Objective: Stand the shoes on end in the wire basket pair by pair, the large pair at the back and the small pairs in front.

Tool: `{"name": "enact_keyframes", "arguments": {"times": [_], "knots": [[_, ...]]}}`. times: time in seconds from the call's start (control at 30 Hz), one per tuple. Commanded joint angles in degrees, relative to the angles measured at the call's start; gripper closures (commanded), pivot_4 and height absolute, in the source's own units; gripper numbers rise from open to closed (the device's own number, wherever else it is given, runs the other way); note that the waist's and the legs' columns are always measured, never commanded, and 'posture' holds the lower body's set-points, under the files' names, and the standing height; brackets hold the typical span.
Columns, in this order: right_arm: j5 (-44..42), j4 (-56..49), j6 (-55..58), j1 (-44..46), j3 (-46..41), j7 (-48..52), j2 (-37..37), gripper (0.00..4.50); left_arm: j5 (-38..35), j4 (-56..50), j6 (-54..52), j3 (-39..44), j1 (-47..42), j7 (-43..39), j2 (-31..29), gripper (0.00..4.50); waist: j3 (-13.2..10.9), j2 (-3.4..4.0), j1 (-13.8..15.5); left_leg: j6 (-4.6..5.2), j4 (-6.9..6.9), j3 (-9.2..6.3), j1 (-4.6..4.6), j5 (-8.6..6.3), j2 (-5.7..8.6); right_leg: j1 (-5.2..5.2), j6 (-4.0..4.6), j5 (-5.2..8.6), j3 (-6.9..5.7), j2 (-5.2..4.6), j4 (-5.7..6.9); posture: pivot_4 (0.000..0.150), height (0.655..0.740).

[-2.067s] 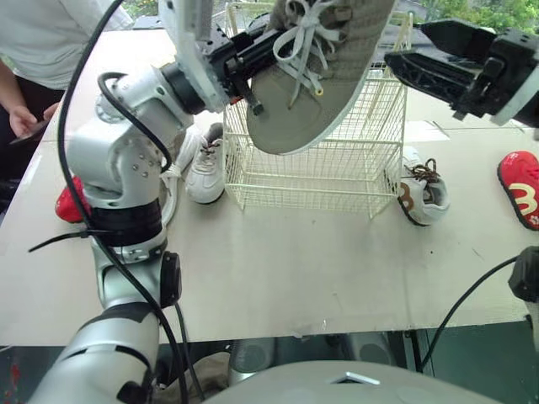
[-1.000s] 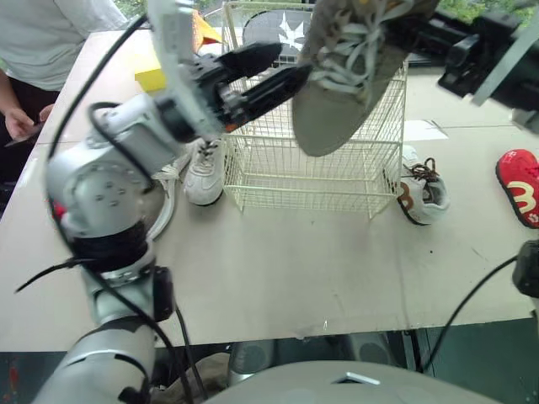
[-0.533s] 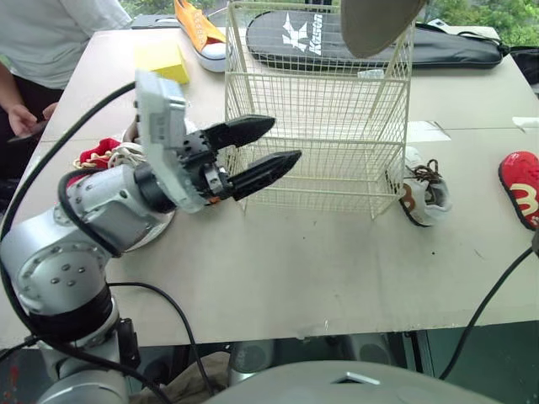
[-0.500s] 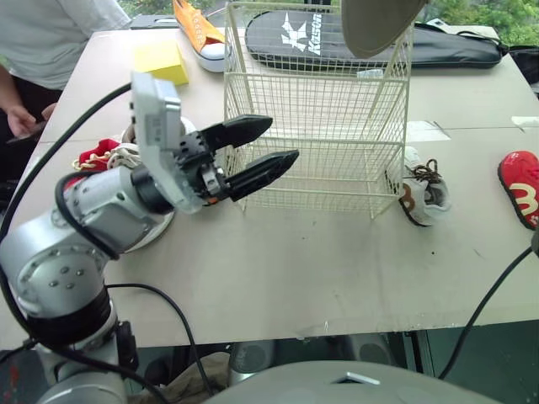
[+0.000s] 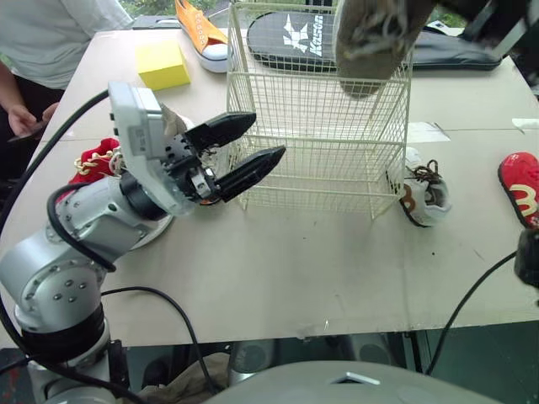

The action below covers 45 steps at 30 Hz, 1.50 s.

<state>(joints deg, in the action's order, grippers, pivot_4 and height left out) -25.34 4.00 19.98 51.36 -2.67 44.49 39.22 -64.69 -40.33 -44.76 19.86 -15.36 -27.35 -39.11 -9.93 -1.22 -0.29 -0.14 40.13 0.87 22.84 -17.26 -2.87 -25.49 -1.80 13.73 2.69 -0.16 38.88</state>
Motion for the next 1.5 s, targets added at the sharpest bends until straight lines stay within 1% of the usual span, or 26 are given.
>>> {"name": "enact_keyframes", "arguments": {"times": [0.03,0.13,0.23,0.27,0.3,0.33,0.37,0.4,0.5,0.53,0.73,0.83,0.9,1.0,1.07,1.13,1.2,1.27,1.33,1.4,1.5], "knots": [[1.25,-0.35,-1.02,-2.58,-0.20,1.06,-0.63,4.37,0.74,-0.12,2.08,0.32,0.22,-0.79,-1.04,0.45,0.00,0.00,0.17,0.00,0.00,0.00,0.00,0.00,0.03,0.00,0.00,0.00,0.01,-0.02,0.00,0.150,0.7400],[2.45,2.14,-1.59,-3.69,0.65,3.04,-0.88,4.37,1.43,0.38,2.62,-0.18,0.38,-1.51,-1.46,0.45,0.00,0.00,0.10,-0.01,0.00,0.03,-0.01,0.01,0.04,-0.01,0.00,0.00,0.04,-0.02,-0.01,0.150,0.7400],[1.70,4.34,-0.49,-3.22,0.12,5.02,-0.83,4.37,1.96,0.75,3.08,-0.43,0.47,-1.77,-1.57,0.45,0.00,0.00,0.10,-0.01,-0.01,-0.02,-0.02,0.01,0.04,0.00,0.00,0.00,-0.01,-0.01,-0.02,0.150,0.7400],[1.18,4.84,-0.44,-3.15,-0.15,6.09,-0.90,3.57,2.08,0.77,3.20,-0.51,0.53,-1.81,-1.54,0.45,0.00,0.00,0.12,-0.01,-0.01,-0.02,-0.02,0.00,0.04,0.00,0.00,0.00,-0.01,-0.01,-0.01,0.150,0.7400],[0.24,5.01,0.21,-3.21,-0.57,7.12,-0.97,3.32,2.19,0.75,3.28,-0.61,0.59,-1.83,-1.52,0.45,0.00,0.00,0.13,-0.01,-0.01,-0.02,-0.02,0.00,0.04,0.01,0.00,0.00,-0.01,-0.02,-0.02,0.150,0.7400],[-0.43,4.89,0.68,-3.48,-0.78,8.32,-0.87,2.98,2.28,0.74,3.35,-0.68,0.67,-1.82,-1.51,0.45,0.00,0.00,0.10,0.00,-0.01,-0.03,-0.03,0.00,0.04,0.03,0.00,0.00,-0.01,-0.02,-0.03,0.150,0.7400],[-0.22,4.59,0.27,-3.96,-0.72,9.31,-0.53,2.24,2.38,0.69,3.42,-0.74,0.74,-1.83,-1.50,0.45,0.00,0.00,0.07,0.00,-0.01,-0.02,-0.04,0.00,0.04,0.05,0.00,0.00,-0.01,-0.01,-0.04,0.150,0.7400],[0.12,4.38,-0.23,-4.26,-0.82,9.68,-0.38,1.94,2.47,0.66,3.48,-0.76,0.78,-1.86,-1.50,0.45,0.00,0.00,-0.04,0.00,-0.01,-0.01,-0.04,0.00,0.04,0.04,0.00,0.00,0.01,-0.02,-0.03,0.150,0.7400],[0.36,2.78,-1.22,-4.92,-2.40,9.45,0.32,0.47,2.51,0.50,3.57,-0.76,1.02,-1.82,-1.45,0.45,0.00,0.00,-0.34,0.01,-0.01,-0.02,-0.09,0.00,0.03,0.05,0.00,0.00,0.01,0.00,0.00,0.150,0.7400],[0.60,2.24,-1.80,-5.08,-3.21,8.64,0.50,0.12,2.42,0.46,3.57,-0.74,1.11,-1.74,-1.40,0.45,0.00,0.00,-0.37,0.01,-0.01,-0.02,-0.10,0.00,0.03,0.05,0.00,0.00,0.01,0.00,0.02,0.150,0.7400],[0.90,-2.09,-3.87,-7.99,-7.11,6.22,2.80,0.12,2.31,1.29,4.04,-0.81,1.27,-2.20,-1.37,0.45,0.00,0.00,-0.35,0.01,-0.01,-0.02,-0.08,0.00,0.04,0.05,0.00,0.00,0.01,0.00,0.00,0.150,0.7400],[-0.10,-9.67,-4.46,-14.42,-11.77,6.48,5.54,0.12,3.27,1.94,4.83,-1.54,1.44,-2.82,-0.93,0.45,0.00,0.00,-0.12,0.00,-0.03,-0.02,-0.08,0.00,0.03,0.04,0.00,0.00,0.01,0.00,0.00,0.150,0.7400],[-4.43,-14.40,-0.35,-18.78,-14.32,8.82,7.68,0.12,3.91,2.63,5.64,-2.14,1.05,-2.69,-0.16,0.45,0.00,0.00,0.08,0.01,-0.04,-0.11,-0.03,-0.01,0.03,0.05,-0.01,0.01,-0.06,0.00,-0.04,0.150,0.7400],[-10.69,-23.19,5.17,-26.69,-17.75,10.86,10.23,0.12,3.81,6.53,7.38,-0.75,0.37,-1.69,2.21,0.45,0.00,0.00,0.14,0.02,-0.04,-0.07,-0.06,-0.01,0.04,0.06,-0.01,0.01,-0.01,-0.01,-0.04,0.150,0.7400],[-14.87,-28.95,8.02,-32.37,-20.39,12.84,11.89,0.12,2.41,8.71,7.72,1.72,0.24,1.55,3.88,0.45,0.00,0.01,0.04,0.02,-0.02,-0.07,-0.10,-0.01,0.04,0.08,-0.01,0.00,0.00,0.01,-0.01,0.150,0.7400],[-17.90,-34.71,9.53,-35.17,-20.28,12.52,12.15,0.12,1.09,12.47,7.74,6.56,1.09,3.95,3.78,0.45,0.00,-0.01,-0.42,0.02,-0.01,-0.10,-0.14,-0.01,0.04,0.10,-0.01,0.00,0.00,0.05,0.02,0.150,0.7400],[-18.57,-38.35,8.58,-35.45,-18.20,12.76,11.76,0.12,1.79,16.74,7.57,11.90,2.99,3.94,1.45,0.45,0.01,0.00,-0.87,0.03,-0.02,-0.07,-0.21,-0.01,0.05,0.10,-0.01,0.00,0.11,0.09,0.05,0.150,0.7400],[-20.15,-39.33,8.03,-33.22,-15.99,12.67,10.38,0.12,2.67,20.50,6.70,16.68,5.01,2.46,-2.23,0.45,0.00,-0.01,-1.10,0.03,-0.02,-0.17,-0.29,-0.01,0.02,0.10,-0.01,0.00,0.13,0.21,0.09,0.150,0.7400],[-21.29,-40.08,8.22,-30.22,-13.04,12.38,9.19,0.12,4.43,24.85,6.09,19.50,6.58,-1.01,-7.04,0.45,0.00,-0.06,-1.52,0.03,-0.03,-0.24,-0.29,-0.01,-0.01,0.10,0.00,0.01,0.08,0.25,0.08,0.150,0.7400],[-22.09,-40.00,6.97,-29.76,-10.92,14.65,7.84,0.12,3.97,28.14,2.59,23.16,10.26,-2.97,-11.26,0.45,0.01,-0.09,-1.42,0.03,-0.03,-0.29,-0.26,-0.01,0.00,0.09,0.01,0.02,0.00,0.23,0.05,0.150,0.7400],[-21.00,-40.50,5.35,-29.91,-8.34,16.13,6.88,0.12,6.46,31.00,0.74,25.80,16.64,-8.17,-15.35,0.45,0.01,-0.08,-0.80,0.03,-0.07,-0.26,-0.19,-0.02,0.03,0.10,-0.01,0.04,-0.08,0.07,-0.04,0.150,0.7400]]}}
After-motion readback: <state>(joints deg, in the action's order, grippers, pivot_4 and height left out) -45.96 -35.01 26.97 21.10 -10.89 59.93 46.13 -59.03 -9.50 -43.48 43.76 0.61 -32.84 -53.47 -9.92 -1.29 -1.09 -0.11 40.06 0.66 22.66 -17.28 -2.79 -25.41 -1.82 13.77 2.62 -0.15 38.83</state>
